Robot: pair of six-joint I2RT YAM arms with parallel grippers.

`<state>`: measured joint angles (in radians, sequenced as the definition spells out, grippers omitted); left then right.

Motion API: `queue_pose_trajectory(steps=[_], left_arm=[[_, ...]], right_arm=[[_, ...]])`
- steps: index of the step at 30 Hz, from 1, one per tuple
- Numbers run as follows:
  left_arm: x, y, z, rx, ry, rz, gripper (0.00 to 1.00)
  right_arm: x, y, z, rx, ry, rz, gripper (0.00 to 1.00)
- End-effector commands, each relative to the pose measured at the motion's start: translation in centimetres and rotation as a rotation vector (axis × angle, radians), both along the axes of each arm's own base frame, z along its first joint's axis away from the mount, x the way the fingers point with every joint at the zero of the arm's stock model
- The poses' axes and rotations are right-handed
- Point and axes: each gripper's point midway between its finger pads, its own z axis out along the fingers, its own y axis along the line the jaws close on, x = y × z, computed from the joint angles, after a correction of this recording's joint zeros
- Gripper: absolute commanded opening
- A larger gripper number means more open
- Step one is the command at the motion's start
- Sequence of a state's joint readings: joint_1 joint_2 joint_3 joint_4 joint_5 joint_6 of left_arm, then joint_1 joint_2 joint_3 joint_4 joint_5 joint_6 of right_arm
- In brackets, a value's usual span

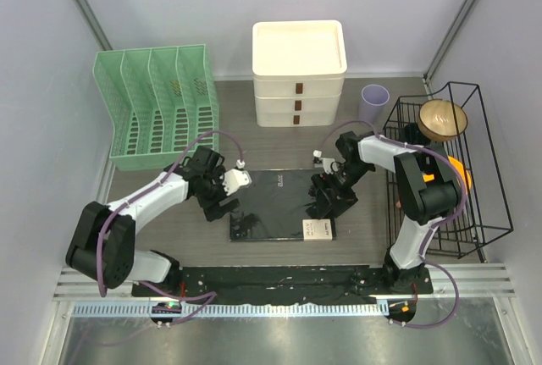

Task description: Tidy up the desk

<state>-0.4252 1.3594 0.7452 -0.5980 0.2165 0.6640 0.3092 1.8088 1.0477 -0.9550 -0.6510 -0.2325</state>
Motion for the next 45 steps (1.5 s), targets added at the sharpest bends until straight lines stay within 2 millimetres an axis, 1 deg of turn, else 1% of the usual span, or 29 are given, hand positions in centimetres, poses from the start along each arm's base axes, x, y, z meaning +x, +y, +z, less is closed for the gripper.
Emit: queue_pose_trajectory(steps=[1,4,9,14,21,27,31,33,37,38,40,41,43,45], left_arm=[[1.1,-0.3,0.0,-0.018,-0.035,0.044,0.88],[1.4,-0.5,-0.1,-0.027,-0.04,0.063,0.88],[1.4,-0.6,-1.2,-0.012,-0.035,0.082,0.88],[1.3,-0.5,-1.9,0.004,-0.034,0.088,0.88],[1.5,-0.4,-2.3,0.01,-0.04,0.095,0.88],[1.8,-0.5,-2.3,0.011,-0.043,0.111,0.88],[2.0,-0.3,-2.4,0.019,-0.052,0.121,0.88],[2.1,-0.4,-2.4,0.016,-0.052,0.125,0.88],[2.3,-0.6,-2.4,0.012,-0.05,0.128,0.88],[2.3,-0.6,-2.5,0.013,-0.049,0.126,0.88],[2.4,-0.7,-2.4,0.007,-0.052,0.128,0.88],[2.5,-0.7,-2.3,0.008,-0.056,0.131,0.88],[2.6,-0.7,-2.1,0.003,-0.066,0.131,0.88],[2.6,-0.8,-2.0,0.0,-0.071,0.133,0.88]], right_arm=[[0.5,1.2,-0.6,0.063,0.007,-0.002,0.83],[1.4,1.7,-0.1,0.086,-0.026,-0.016,0.82],[2.6,2.7,0.7,0.131,-0.062,-0.039,0.82],[4.6,3.5,1.3,0.157,-0.132,-0.077,0.8],[7.6,4.7,3.2,0.204,-0.235,-0.122,0.8],[9.1,5.5,5.0,0.238,-0.275,-0.135,0.76],[9.5,5.6,7.0,0.254,-0.322,-0.127,0.72],[9.6,5.6,7.9,0.265,-0.336,-0.121,0.68],[9.2,5.8,9.2,0.292,-0.344,-0.101,0.6],[8.9,5.9,9.6,0.308,-0.334,-0.095,0.57],[8.7,6.1,10.4,0.335,-0.342,-0.082,0.54],[8.5,6.4,11.0,0.365,-0.342,-0.073,0.52],[8.4,6.7,11.9,0.4,-0.35,-0.06,0.5],[8.2,7.2,13.3,0.46,-0.35,-0.039,0.48]])
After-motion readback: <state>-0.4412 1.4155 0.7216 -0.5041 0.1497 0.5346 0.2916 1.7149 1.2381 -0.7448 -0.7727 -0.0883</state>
